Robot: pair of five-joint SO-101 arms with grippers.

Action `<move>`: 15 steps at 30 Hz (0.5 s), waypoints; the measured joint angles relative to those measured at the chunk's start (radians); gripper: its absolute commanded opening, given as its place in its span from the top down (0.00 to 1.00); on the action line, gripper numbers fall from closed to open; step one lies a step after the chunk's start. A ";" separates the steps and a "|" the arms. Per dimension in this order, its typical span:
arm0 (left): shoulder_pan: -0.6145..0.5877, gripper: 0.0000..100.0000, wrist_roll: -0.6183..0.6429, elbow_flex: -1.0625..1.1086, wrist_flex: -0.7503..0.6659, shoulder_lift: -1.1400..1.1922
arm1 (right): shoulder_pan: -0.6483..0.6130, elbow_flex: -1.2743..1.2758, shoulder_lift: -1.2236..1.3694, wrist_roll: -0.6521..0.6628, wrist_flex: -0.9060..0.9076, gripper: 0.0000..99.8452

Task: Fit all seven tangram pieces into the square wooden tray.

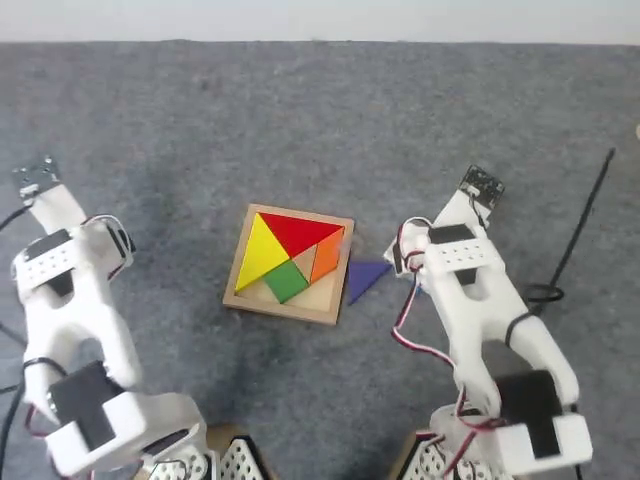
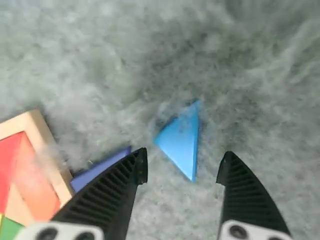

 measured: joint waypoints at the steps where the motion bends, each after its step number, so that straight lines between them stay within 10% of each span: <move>1: -0.002 0.81 0.000 0.000 0.000 0.000 | 0.000 -0.008 0.017 0.000 -0.002 0.77; 15: -0.002 0.81 0.006 0.005 -0.002 0.000 | 0.014 -0.132 0.184 -0.006 0.002 0.79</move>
